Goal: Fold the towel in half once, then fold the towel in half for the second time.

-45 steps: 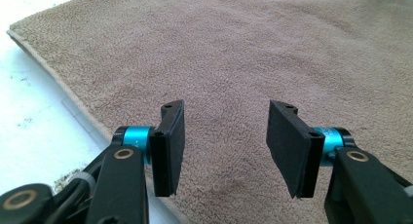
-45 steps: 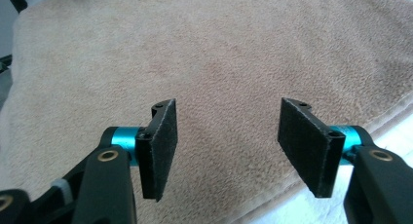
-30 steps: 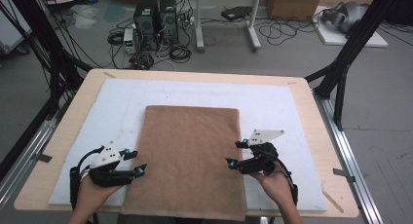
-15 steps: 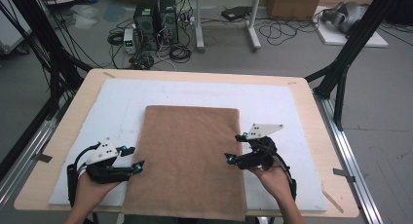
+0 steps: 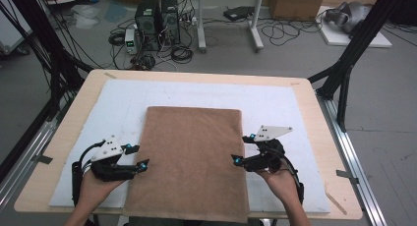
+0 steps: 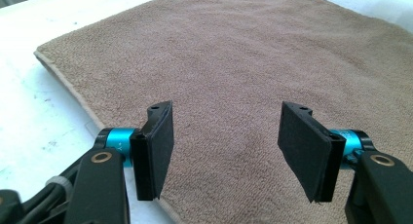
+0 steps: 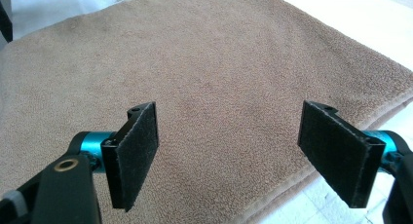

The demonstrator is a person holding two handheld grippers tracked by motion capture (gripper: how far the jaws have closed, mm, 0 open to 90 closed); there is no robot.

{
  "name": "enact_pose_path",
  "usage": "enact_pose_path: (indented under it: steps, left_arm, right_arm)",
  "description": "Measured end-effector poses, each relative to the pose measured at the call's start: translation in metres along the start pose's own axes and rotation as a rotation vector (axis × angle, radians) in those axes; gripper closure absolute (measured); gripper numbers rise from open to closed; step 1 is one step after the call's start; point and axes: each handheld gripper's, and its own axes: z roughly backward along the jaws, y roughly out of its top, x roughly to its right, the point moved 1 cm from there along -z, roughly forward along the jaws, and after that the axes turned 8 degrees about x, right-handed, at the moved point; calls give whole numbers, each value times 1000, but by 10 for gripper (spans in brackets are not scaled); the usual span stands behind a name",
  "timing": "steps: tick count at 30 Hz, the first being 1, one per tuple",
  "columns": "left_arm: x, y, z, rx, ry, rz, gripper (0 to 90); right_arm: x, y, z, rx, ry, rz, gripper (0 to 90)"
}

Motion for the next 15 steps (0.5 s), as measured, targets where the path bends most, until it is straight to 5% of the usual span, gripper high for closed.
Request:
enact_pose_path:
  steps: [9,15]
  left_arm:
    - [-9,2,-4,-19,12,15,375]
    - [-24,21,-8,-15,42,1,368]
  right_arm:
    - [1,3,-3,-4,3,7,219]
    - [11,9,-5,-10,-15,17,219]
